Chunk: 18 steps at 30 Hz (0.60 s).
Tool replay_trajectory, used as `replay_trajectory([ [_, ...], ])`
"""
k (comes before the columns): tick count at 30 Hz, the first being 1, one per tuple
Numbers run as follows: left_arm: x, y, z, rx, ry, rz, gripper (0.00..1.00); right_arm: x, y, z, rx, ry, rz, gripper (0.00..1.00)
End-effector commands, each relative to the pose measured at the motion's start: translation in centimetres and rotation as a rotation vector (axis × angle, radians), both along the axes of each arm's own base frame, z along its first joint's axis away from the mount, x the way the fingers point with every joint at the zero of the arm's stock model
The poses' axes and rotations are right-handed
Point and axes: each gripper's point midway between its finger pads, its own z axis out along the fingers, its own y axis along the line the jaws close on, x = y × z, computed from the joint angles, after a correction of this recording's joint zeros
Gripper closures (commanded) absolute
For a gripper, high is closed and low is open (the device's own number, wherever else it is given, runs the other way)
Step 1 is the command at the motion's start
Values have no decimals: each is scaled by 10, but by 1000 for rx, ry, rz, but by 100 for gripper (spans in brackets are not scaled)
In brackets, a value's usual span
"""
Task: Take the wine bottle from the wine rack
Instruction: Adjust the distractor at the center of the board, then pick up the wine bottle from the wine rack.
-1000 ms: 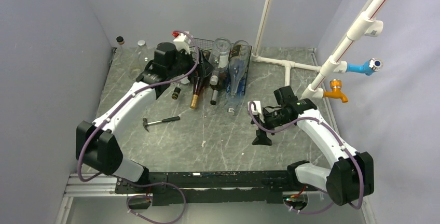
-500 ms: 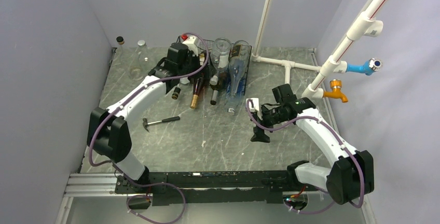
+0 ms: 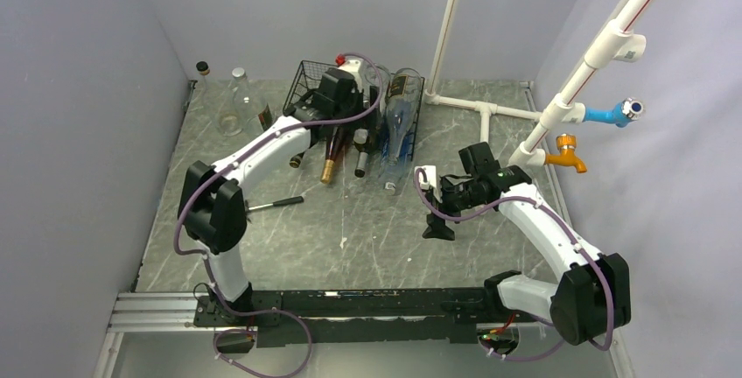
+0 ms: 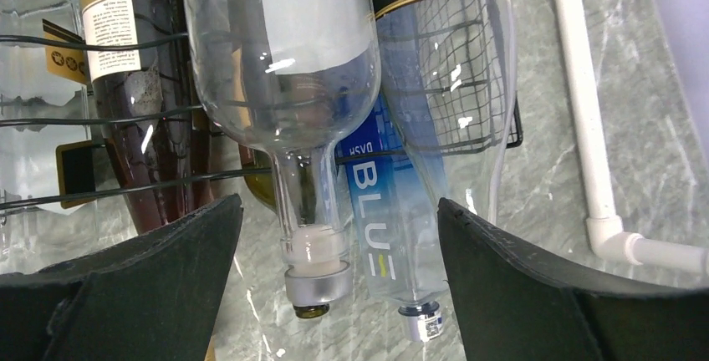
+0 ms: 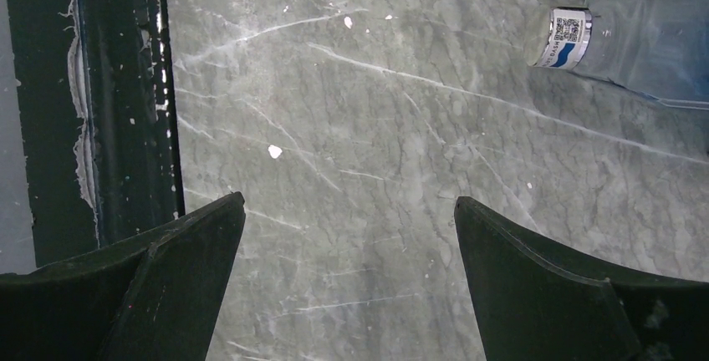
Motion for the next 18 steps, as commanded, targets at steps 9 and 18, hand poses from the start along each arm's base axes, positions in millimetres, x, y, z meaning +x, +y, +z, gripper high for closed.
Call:
replay_trajectory([
  [9, 25, -2, -23, 108, -4, 86, 19, 2, 1, 1, 11, -37, 0, 0],
  [18, 36, -10, -33, 121, -17, 65, 27, 3, 0, 0, 8, -37, -3, 0],
])
